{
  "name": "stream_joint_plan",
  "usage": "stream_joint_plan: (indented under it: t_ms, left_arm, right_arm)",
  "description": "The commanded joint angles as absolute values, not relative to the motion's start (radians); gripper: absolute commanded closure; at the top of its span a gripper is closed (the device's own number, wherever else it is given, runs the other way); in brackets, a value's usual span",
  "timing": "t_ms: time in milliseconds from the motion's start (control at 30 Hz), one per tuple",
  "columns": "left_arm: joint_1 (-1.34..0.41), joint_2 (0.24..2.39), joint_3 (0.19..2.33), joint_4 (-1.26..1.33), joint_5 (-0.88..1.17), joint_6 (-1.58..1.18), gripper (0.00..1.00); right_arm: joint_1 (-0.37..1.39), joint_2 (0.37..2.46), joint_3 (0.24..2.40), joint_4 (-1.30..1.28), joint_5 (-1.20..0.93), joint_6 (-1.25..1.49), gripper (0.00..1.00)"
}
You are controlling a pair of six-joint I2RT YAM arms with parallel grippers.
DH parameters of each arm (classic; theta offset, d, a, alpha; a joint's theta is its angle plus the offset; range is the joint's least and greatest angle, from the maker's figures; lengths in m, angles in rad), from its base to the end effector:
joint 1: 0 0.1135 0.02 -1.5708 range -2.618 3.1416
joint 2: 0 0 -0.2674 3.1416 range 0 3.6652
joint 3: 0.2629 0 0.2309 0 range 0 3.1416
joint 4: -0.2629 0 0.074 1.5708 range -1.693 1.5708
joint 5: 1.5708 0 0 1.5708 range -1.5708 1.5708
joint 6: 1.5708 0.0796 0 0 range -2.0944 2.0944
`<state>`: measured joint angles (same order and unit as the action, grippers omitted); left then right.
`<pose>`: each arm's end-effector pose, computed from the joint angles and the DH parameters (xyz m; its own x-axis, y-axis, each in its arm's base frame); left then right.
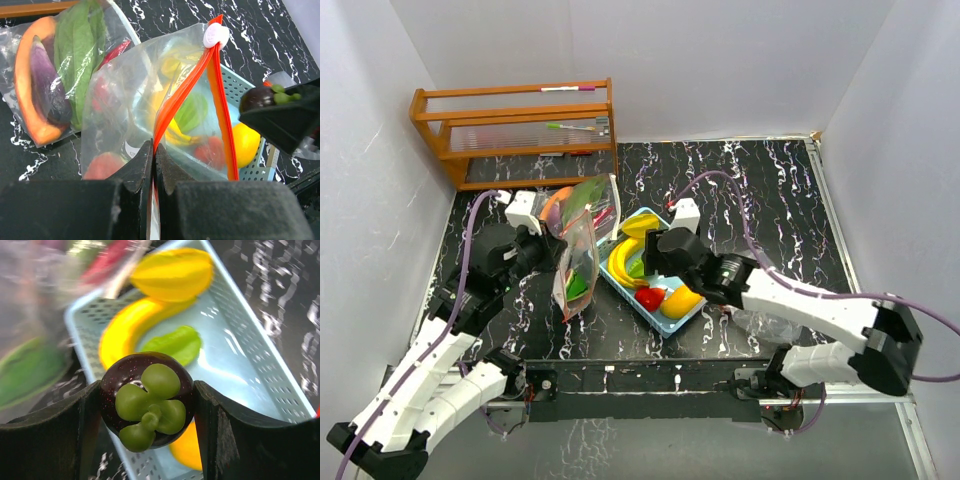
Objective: Place the food in the zip-top bag and seal the zipper
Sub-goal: Pick up the fake fruit from the bin.
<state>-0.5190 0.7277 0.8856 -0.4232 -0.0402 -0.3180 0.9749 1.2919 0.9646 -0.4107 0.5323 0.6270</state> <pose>0.1572 -0.0861 0.3454 -0.3607 -0.1537 -0.9199 0.3676 0.8830 -0.2917 0.1919 0.2110 0.2598 -0.6006 0.0151 -0.7994 -0.1853 0.9700 0.1576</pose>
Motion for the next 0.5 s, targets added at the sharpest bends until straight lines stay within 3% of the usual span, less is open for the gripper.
stream_joint_plan:
  t_ms: [0, 200, 467]
  left_arm:
    - [-0.519, 0.744, 0.873, -0.39, -0.024, -0.324, 1.0]
    - [-0.52, 0.756, 0.874, -0.367, -0.008, -0.331, 1.0]
    - [-0.521, 0.755, 0.871, -0.362, 0.0, -0.337, 1.0]
  right_arm:
    - [0.989, 1.149, 0.968, -0.167, 0.248, 0.442, 0.61]
    - [1.0, 1.212, 1.08, -0.023, -0.055, 0.392, 0.62]
    - [1.036, 1.402, 1.184, 0.183, -0.14, 0.429, 0.62]
